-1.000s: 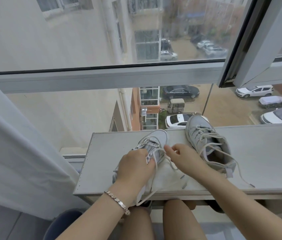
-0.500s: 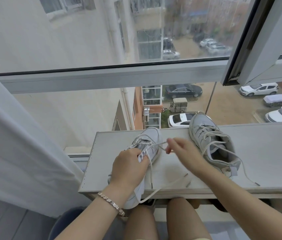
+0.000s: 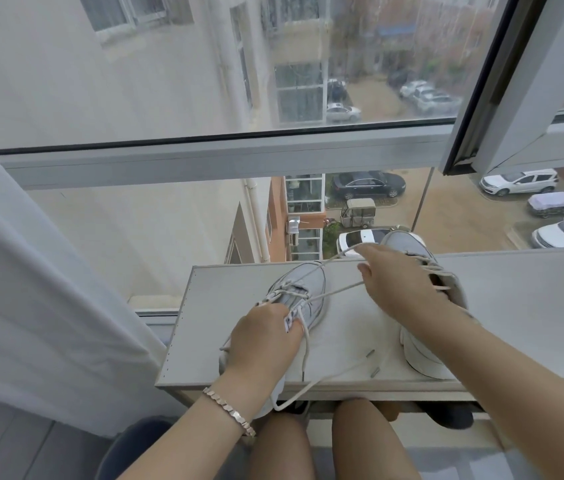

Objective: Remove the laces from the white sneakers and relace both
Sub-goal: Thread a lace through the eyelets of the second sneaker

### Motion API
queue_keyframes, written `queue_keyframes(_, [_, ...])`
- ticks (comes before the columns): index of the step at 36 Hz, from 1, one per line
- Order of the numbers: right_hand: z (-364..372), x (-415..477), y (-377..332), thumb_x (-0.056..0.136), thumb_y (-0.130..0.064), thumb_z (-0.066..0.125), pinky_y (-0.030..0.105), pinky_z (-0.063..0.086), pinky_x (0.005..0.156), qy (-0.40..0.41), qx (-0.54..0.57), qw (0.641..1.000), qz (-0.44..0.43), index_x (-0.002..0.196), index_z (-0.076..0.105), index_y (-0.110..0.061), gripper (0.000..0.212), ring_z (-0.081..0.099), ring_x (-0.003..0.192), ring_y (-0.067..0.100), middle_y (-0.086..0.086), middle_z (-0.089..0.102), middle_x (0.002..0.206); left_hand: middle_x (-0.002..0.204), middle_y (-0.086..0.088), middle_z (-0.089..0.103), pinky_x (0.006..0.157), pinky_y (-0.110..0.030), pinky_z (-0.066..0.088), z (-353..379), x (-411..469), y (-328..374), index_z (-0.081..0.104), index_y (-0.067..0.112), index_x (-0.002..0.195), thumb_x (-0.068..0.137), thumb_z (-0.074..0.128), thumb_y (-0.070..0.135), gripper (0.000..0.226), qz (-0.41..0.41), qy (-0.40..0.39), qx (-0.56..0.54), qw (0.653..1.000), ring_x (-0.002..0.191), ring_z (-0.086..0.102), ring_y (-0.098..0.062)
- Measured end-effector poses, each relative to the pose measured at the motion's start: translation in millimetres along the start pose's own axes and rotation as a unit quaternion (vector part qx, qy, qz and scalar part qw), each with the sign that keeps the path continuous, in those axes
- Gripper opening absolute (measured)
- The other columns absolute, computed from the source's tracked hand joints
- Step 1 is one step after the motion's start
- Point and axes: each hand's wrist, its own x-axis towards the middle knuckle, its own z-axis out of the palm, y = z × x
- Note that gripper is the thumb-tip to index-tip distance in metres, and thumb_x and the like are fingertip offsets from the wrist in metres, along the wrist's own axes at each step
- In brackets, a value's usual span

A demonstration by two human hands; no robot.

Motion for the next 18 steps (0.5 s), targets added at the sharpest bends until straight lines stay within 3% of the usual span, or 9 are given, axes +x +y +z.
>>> queue_keyframes(1, [3.9,-1.4,-1.4,0.095,-0.016,0.047,0.035,0.043,0.086,-0.034,0.029,0.999,0.0,0.126,0.054,-0.012,0.032,0.054,0.112,0.027,0.006,0.058,0.126,0.055,0.004,0.033,0.055,-0.03,0.021,-0.1,-0.1,0.7,0.037,0.015,0.056,0.09,0.048,0.027,0.038,-0.001,0.0,0.004,1.0,0.064,0.036,-0.02])
queue_keyframes(3, [10.7,-9.6,-6.9,0.092,-0.014,0.052,0.027,0.042,0.089,-0.054,0.095,0.994,0.004,0.123,0.058,-0.011,0.032,0.056,0.107,0.02,0.005,0.063,0.119,0.054,0.004,0.032,0.054,-0.03,0.019,0.2,-0.5,1.5,0.03,0.018,0.053,0.089,0.048,0.026,0.041,-0.002,0.002,0.007,1.0,0.063,0.034,-0.02])
queue_keyframes(6, [21.2,-24.2,-19.5,0.09,-0.022,0.057,0.021,0.045,0.069,-0.001,0.165,0.986,-0.009,0.093,0.071,-0.013,0.017,0.056,0.073,0.008,-0.003,0.067,0.081,0.052,0.005,0.033,0.05,-0.028,0.016,1.6,-0.5,2.3,0.03,0.02,0.052,0.089,0.049,0.027,0.041,0.0,0.01,0.0,1.0,0.06,0.033,-0.017])
queue_keyframes(8, [26.4,-31.1,-29.9,0.089,-0.04,0.055,0.019,0.037,0.054,-0.049,0.21,0.976,0.025,0.075,0.066,-0.009,0.035,0.048,0.056,0.006,-0.002,0.058,0.061,0.052,0.005,0.034,0.046,-0.025,0.016,3.2,0.3,3.2,0.031,0.021,0.052,0.087,0.05,0.028,0.041,0.001,0.016,-0.008,1.0,0.057,0.033,-0.015])
queue_keyframes(11, [35.9,-33.1,-43.8,0.085,-0.053,0.052,0.027,0.037,0.058,-0.146,0.26,0.952,0.073,0.071,0.058,0.005,0.06,0.048,0.058,0.014,0.02,0.056,0.065,0.055,0.007,0.039,0.047,-0.022,0.02,4.2,2.2,4.1,0.041,0.02,0.058,0.086,0.054,0.033,0.033,0.0,-0.001,-0.026,1.0,0.061,0.04,-0.015])
queue_keyframes(13, [39.7,-31.3,-49.4,0.087,-0.051,0.051,0.029,0.038,0.061,-0.169,0.262,0.947,0.073,0.07,0.057,0.0,0.054,0.048,0.061,0.016,0.012,0.053,0.064,0.056,0.009,0.04,0.047,-0.019,0.021,2.7,3.0,3.0,0.044,0.026,0.061,0.083,0.057,0.032,0.027,0.004,-0.021,-0.041,0.999,0.062,0.041,-0.012])
queue_keyframes(16, [39.4,-27.3,-53.2,0.093,-0.039,0.048,0.032,0.043,0.068,-0.182,0.277,0.942,0.055,0.076,0.058,-0.005,0.04,0.051,0.068,0.016,0.003,0.057,0.07,0.05,0.008,0.041,0.045,-0.017,0.02,0.3,2.9,0.9,0.038,0.029,0.049,0.083,0.059,0.029,0.04,0.014,-0.038,-0.069,0.997,0.053,0.039,-0.009])
queue_keyframes(18, [36.5,-28.1,-53.5,0.095,-0.03,0.047,0.031,0.037,0.063,-0.161,0.281,0.946,0.018,0.073,0.055,-0.005,0.034,0.047,0.064,0.014,0.001,0.051,0.065,0.047,0.006,0.039,0.046,-0.021,0.021,-1.4,2.8,0.4,0.037,0.027,0.047,0.085,0.056,0.028,0.043,0.021,-0.034,-0.069,0.997,0.05,0.038,-0.01])
